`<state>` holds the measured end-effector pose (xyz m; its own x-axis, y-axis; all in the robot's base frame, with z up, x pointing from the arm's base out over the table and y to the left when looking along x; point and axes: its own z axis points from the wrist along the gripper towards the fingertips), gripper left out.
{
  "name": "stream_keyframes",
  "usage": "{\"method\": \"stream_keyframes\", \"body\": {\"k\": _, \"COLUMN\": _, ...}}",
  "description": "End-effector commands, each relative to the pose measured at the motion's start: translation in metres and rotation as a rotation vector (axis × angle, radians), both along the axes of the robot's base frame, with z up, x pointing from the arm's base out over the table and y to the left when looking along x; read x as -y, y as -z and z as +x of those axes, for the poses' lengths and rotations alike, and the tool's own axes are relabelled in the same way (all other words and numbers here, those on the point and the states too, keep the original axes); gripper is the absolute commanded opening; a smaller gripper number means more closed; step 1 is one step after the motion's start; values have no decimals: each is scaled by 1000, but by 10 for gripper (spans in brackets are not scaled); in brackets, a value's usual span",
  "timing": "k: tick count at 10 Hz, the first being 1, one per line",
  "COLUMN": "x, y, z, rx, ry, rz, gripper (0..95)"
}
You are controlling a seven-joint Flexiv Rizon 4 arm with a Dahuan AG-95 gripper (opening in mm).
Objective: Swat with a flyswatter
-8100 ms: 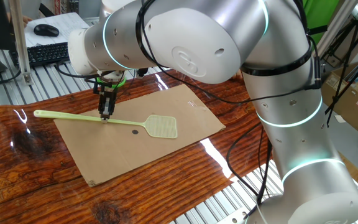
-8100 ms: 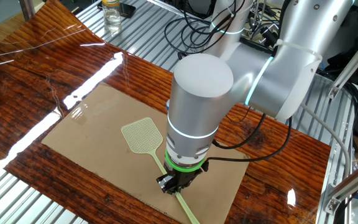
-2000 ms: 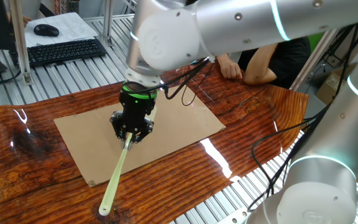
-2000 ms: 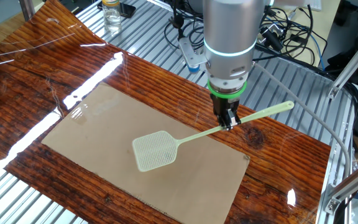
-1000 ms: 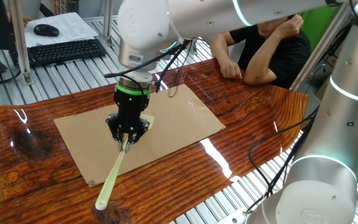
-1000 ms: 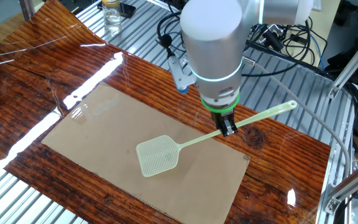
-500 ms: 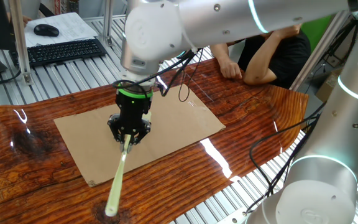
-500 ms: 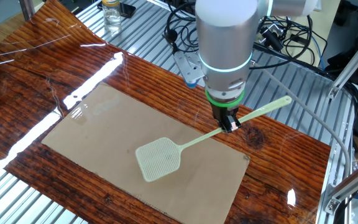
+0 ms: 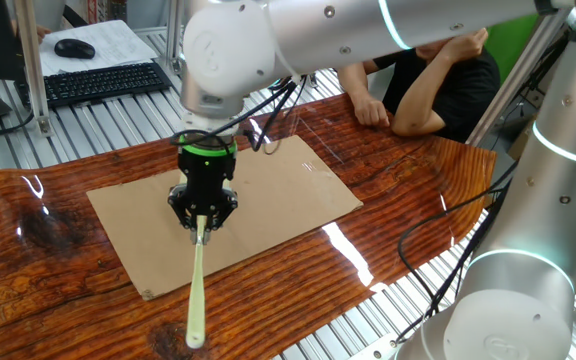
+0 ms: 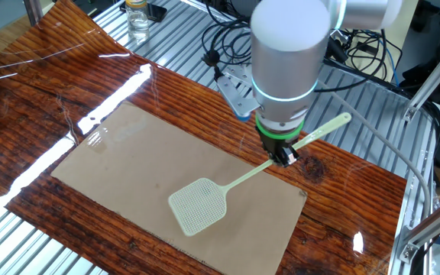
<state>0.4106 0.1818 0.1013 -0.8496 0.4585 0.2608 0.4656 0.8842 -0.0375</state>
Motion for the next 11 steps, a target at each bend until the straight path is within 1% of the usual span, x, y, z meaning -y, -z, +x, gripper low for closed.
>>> {"method": "stream_keyframes", "body": {"k": 1, "x": 1, "y": 2, "z": 3, "rx": 4, "ry": -73, "rz": -21, "gripper": 0}}
{"method": "stream_keyframes", "body": {"k": 3, "x": 3, "y": 5, "z": 7, "rx": 10, "ry": -166, "rz": -41, "gripper": 0}}
{"method": "stream_keyframes", "body": {"k": 5, "x": 5, "y": 6, "z": 9, "rx": 9, "ry": -261, "rz": -61, "gripper": 0}}
{"method": "stream_keyframes", "body": {"k": 9, "x": 7, "y": 4, "z": 10, "rx": 8, "ry": -311, "rz": -48, "gripper": 0}}
{"method": "stream_keyframes", "body": {"k": 10, "x": 8, "y": 4, "z": 11, "rx": 8, "ry": -312, "rz": -49, "gripper": 0}}
{"method": "stream_keyframes", "body": {"k": 11, "x": 9, "y": 5, "z": 13, "rx": 7, "ry": -330, "rz": -60, "gripper": 0}}
